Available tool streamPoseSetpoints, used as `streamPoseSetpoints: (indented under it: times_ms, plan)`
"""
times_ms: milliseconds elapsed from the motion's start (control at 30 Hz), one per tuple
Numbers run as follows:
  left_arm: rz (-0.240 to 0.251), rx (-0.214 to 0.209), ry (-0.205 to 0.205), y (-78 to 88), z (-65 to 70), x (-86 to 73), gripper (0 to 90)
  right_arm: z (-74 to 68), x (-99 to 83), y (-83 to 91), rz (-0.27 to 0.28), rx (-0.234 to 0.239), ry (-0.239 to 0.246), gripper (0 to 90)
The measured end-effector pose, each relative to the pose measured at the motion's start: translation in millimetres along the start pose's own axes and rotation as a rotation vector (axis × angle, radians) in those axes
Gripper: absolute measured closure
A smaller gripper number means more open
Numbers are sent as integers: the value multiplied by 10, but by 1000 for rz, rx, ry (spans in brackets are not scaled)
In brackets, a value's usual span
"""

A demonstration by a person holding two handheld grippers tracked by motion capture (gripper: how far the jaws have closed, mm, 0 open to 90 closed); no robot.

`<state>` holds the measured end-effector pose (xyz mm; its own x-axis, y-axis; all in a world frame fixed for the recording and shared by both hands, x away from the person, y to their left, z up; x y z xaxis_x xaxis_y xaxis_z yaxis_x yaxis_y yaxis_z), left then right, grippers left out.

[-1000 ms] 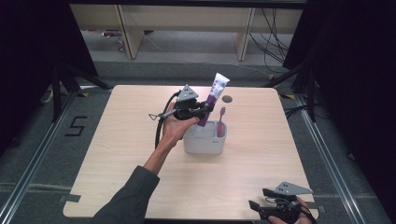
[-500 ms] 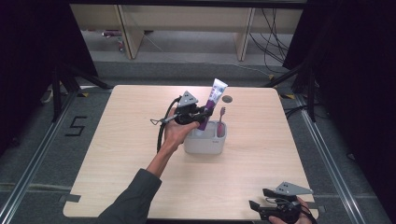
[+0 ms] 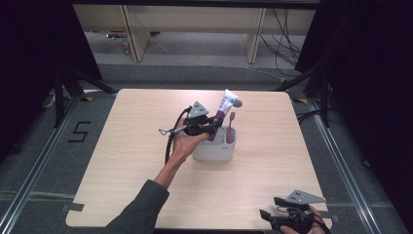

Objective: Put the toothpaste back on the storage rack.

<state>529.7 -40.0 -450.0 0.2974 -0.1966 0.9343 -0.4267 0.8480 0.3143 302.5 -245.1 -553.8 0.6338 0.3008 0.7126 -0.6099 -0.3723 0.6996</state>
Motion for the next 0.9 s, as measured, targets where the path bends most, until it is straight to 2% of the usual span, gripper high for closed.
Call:
streamPoseSetpoints:
  times_ms: [267,400,433,733,900]
  plan:
    - [-28,9,-12,-17,1,-89,750,-3,-7,-3,-7,-2,-3,255]
    - [-28,-1,-9,-23,4,-114,749,-3,-7,-3,-7,-2,-2,255]
    - [-44,2,-14,-14,3,-126,749,-3,-7,-3,-7,-2,-2,255]
    - [-74,8,-23,-5,-7,-192,747,-13,-9,0,-10,-1,-8,255]
    - [-73,-1,-28,-9,8,-197,745,-14,-10,-1,-12,2,-10,255]
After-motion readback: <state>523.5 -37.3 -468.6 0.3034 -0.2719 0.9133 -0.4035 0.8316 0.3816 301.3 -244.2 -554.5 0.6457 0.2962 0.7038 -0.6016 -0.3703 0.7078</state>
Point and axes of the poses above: each handheld gripper's, and its own axes: y roughly backward along the jaws, x roughly out of its top, z roughly to its right, the point moved 9 cm from there along -y, roughly forward along the jaws, and after that the axes turned 11 degrees about -x, right-handed, at the moved point
